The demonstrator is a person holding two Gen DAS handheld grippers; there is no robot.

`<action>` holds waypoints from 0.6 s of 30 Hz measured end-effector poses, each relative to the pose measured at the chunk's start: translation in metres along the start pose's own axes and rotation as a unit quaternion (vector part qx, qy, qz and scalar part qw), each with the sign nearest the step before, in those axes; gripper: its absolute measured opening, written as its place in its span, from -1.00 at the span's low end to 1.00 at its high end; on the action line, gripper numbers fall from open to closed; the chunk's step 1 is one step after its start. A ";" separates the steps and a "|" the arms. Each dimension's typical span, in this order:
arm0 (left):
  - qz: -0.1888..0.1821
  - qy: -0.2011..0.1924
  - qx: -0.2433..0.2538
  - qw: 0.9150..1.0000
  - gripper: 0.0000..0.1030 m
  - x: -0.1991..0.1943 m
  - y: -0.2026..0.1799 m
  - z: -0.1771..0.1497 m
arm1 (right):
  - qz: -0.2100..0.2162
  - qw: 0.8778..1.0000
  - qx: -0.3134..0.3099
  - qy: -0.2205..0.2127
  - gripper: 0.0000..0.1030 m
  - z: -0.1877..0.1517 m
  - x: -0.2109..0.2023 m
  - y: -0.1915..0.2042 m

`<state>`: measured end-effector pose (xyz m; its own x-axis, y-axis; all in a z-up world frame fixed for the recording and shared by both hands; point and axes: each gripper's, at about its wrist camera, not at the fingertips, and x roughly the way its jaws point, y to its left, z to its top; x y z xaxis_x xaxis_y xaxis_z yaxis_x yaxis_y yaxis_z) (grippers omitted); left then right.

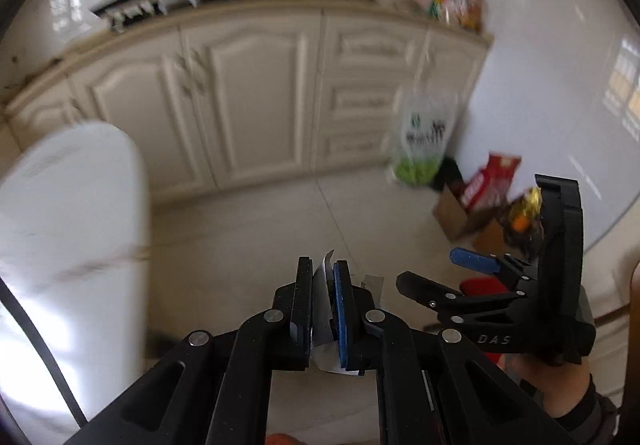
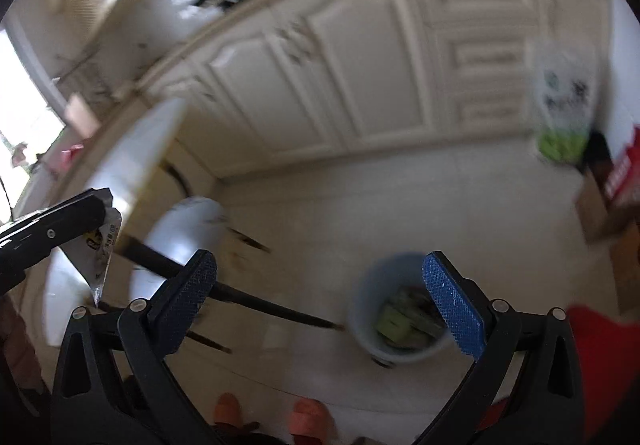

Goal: Collect trash
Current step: 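Carry the silver packet to the blue bucket and open the left tool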

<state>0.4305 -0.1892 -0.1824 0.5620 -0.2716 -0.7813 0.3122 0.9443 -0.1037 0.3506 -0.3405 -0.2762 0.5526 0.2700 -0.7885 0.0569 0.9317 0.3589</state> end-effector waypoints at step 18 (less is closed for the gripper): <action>0.009 0.231 0.030 0.972 -0.88 0.395 0.022 -0.038 | -0.126 0.964 0.127 0.198 0.94 -0.129 0.249 -0.183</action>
<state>0.6299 -0.2688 -0.5168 0.1682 -0.1294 -0.9772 0.3580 0.9317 -0.0617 0.3708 -0.4125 -0.6027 0.1366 0.1619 -0.9773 0.3767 0.9039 0.2024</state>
